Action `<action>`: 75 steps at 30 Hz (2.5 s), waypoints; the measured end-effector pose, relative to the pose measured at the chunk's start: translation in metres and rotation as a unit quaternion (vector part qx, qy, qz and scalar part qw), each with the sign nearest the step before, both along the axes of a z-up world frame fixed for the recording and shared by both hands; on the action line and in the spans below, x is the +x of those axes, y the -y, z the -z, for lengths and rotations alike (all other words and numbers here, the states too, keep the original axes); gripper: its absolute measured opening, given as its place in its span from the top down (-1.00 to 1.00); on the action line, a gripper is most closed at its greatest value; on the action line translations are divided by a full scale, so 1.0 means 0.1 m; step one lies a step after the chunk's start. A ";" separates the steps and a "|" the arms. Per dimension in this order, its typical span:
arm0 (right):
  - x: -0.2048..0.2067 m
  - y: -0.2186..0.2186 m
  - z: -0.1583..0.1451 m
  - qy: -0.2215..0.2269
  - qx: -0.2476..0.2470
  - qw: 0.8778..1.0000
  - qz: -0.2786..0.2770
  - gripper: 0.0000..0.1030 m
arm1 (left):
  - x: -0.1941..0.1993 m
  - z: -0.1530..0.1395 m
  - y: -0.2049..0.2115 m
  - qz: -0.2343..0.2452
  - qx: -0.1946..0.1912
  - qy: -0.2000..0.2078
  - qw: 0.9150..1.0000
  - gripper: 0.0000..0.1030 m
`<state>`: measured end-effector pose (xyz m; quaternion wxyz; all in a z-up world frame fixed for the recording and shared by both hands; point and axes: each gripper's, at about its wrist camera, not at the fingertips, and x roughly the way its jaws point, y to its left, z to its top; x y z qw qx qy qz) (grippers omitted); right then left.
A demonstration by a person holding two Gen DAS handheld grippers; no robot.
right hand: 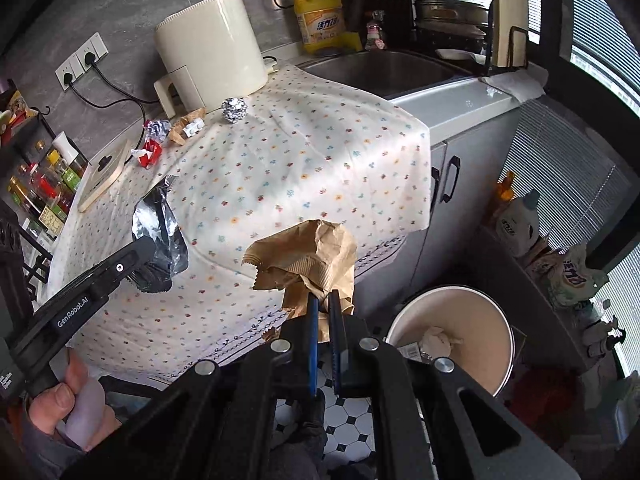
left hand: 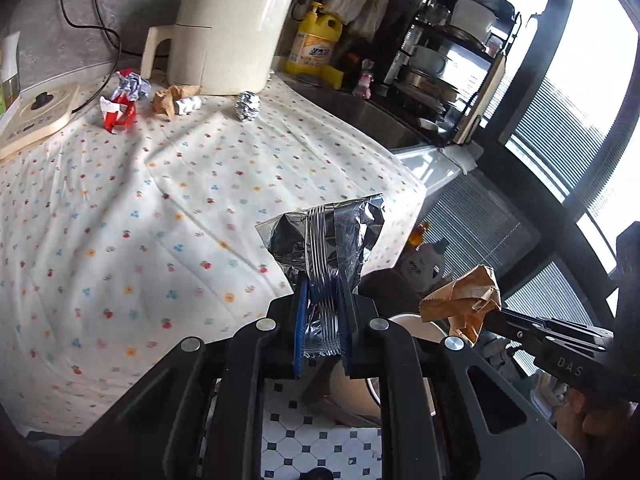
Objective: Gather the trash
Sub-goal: 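Carry the foil wrapper and brown paper with both grippers to the white bin, then open the left gripper over the bin while the right opens to drop the paper, then move both grippers back to the counter toward the red box and paper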
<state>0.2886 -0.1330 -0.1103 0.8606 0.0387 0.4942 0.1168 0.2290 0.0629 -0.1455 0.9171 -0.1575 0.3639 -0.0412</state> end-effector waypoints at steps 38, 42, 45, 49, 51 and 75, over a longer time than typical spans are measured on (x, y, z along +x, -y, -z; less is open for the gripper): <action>-0.40 1.58 0.65 -0.074 -0.023 0.964 0.253 0.88 | 0.92 0.99 1.81 0.270 -0.045 -0.120 0.954 -0.15; -0.30 1.50 0.72 -0.077 -0.021 0.967 0.241 0.88 | 0.88 0.91 1.55 0.244 -0.032 -0.109 0.963 -0.27; -0.22 1.43 0.77 -0.080 -0.024 0.968 0.235 0.87 | 0.85 0.86 1.38 0.219 -0.030 -0.104 0.970 -0.27; -0.12 1.37 0.79 -0.076 -0.039 0.968 0.236 0.80 | 0.75 0.77 1.13 0.186 -0.025 -0.095 0.978 -0.27; -0.07 1.35 0.78 -0.075 -0.043 0.968 0.237 0.52 | 0.69 0.74 1.03 0.170 -0.025 -0.092 0.981 -0.28; 0.13 0.11 -0.01 0.013 -0.023 0.997 0.073 -0.68 | 0.20 -0.08 -0.06 0.001 0.005 -0.012 1.000 -0.56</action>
